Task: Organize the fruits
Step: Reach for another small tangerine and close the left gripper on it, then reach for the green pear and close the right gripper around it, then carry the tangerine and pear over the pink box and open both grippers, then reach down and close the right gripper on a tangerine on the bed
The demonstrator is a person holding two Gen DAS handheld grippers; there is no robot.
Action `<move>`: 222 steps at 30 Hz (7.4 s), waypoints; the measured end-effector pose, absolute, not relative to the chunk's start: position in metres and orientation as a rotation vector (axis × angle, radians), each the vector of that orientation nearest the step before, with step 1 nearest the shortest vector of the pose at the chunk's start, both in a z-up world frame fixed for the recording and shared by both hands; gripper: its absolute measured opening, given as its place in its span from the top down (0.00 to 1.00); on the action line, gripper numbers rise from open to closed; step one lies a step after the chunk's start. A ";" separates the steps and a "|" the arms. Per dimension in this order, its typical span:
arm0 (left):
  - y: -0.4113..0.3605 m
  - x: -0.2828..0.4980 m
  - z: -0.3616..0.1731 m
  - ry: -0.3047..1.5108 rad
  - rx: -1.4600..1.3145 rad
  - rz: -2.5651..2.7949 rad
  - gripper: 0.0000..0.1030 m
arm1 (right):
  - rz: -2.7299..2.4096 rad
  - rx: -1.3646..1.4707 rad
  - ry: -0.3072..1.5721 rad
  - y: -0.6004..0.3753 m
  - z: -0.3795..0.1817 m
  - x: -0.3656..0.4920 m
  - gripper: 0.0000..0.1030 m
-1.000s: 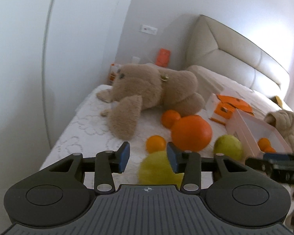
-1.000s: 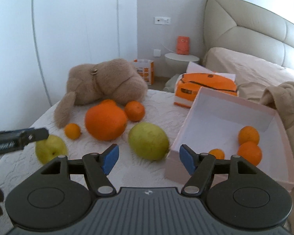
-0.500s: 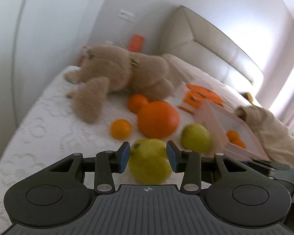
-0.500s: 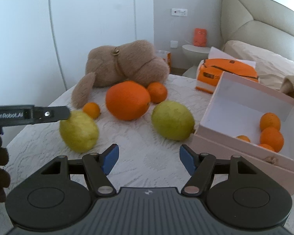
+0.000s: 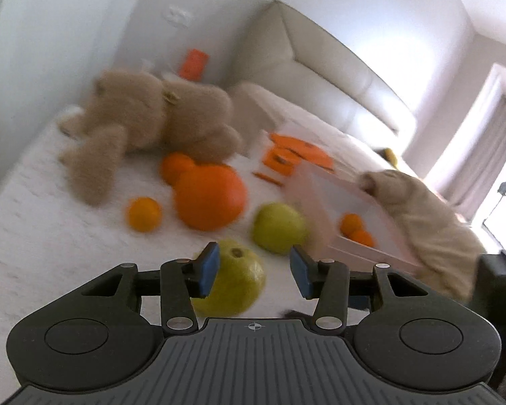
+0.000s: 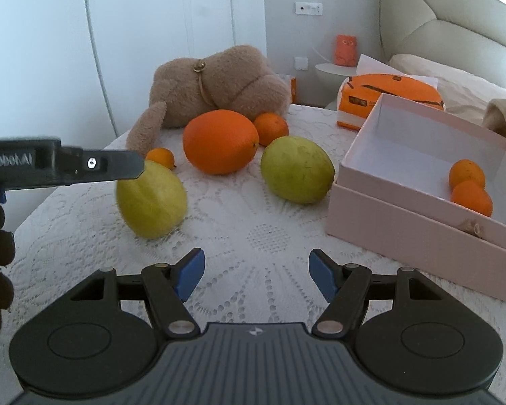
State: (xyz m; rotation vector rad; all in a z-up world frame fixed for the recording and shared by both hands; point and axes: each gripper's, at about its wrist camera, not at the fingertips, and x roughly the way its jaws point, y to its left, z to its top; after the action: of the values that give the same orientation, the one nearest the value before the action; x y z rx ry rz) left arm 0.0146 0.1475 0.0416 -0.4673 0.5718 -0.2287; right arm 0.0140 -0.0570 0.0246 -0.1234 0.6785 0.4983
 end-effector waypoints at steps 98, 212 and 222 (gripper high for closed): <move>0.181 -0.003 -0.002 0.566 -0.369 0.116 0.62 | 0.624 -0.278 0.602 0.024 0.024 0.020 0.40; 0.189 0.073 0.010 0.447 -0.420 0.104 0.59 | 0.549 -0.263 0.787 -0.003 0.087 0.094 0.47; 0.194 0.069 0.011 0.432 -0.443 0.122 0.59 | 0.382 -0.032 0.833 0.000 0.096 0.177 0.30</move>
State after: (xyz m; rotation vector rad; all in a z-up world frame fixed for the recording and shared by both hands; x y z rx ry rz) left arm 0.0692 0.1942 0.0110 -0.4428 0.4317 0.1222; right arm 0.1768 0.0002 0.0962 -0.0323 0.8328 0.3817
